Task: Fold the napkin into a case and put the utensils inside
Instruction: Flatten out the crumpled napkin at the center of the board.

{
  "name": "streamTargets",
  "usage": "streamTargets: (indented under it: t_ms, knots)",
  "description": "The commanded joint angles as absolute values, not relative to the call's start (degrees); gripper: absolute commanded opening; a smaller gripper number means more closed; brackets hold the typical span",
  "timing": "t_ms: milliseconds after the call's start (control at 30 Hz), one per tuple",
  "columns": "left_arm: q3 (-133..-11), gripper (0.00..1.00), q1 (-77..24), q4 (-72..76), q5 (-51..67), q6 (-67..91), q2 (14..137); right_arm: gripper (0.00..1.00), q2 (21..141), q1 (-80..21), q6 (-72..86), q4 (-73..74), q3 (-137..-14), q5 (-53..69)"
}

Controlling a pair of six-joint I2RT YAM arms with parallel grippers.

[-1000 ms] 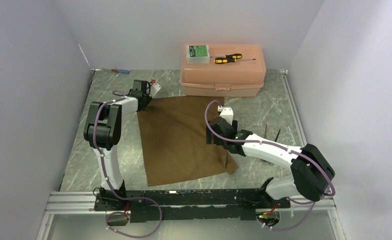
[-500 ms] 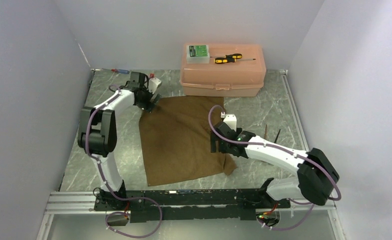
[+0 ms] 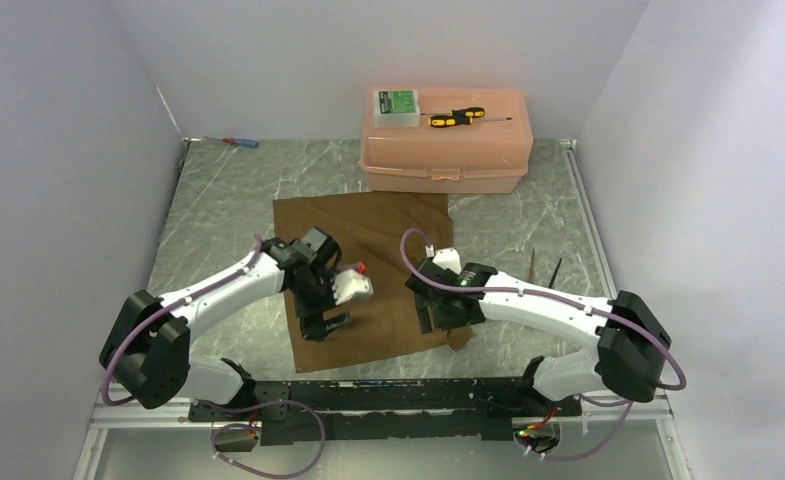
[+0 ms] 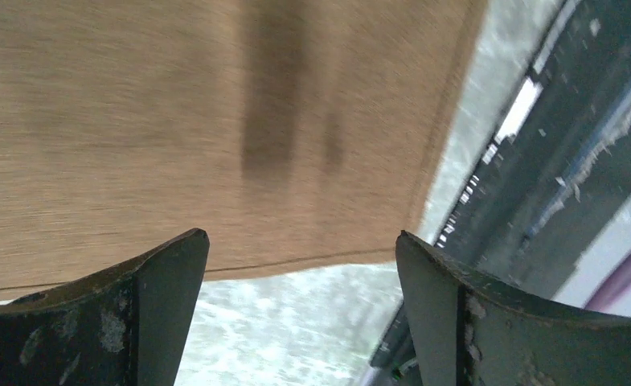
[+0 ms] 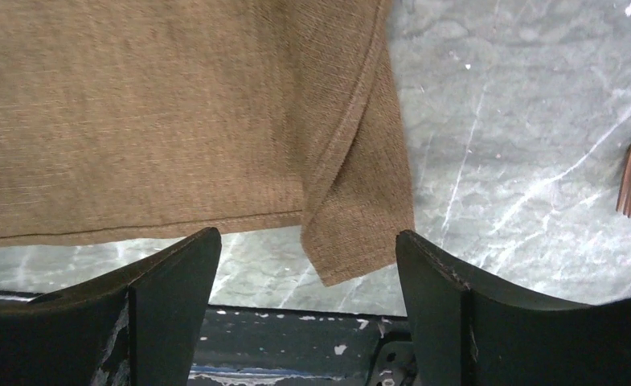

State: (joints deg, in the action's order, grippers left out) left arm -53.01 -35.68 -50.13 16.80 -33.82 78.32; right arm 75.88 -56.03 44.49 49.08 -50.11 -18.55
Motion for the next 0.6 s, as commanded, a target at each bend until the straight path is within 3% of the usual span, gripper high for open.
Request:
streamTargets:
  t_ms: [0, 267, 567]
  knots:
    - [-50.63, 0.91, -39.14, -54.23, 16.28, -34.5, 76.6, 0.83, 76.27, -55.81, 46.22, 52.28, -51.15, -18.48]
    - [-44.28, 0.92, -43.97, -59.34, 19.46, -38.59, 74.57, 0.81, 78.09, -54.17, 45.97, 47.14, -48.63, -17.5]
    - [-39.02, 0.9, -46.55, -46.97, 5.72, -39.74, 74.68, 0.76, 78.67, -48.8, 44.0, 39.49, -46.29, -15.16]
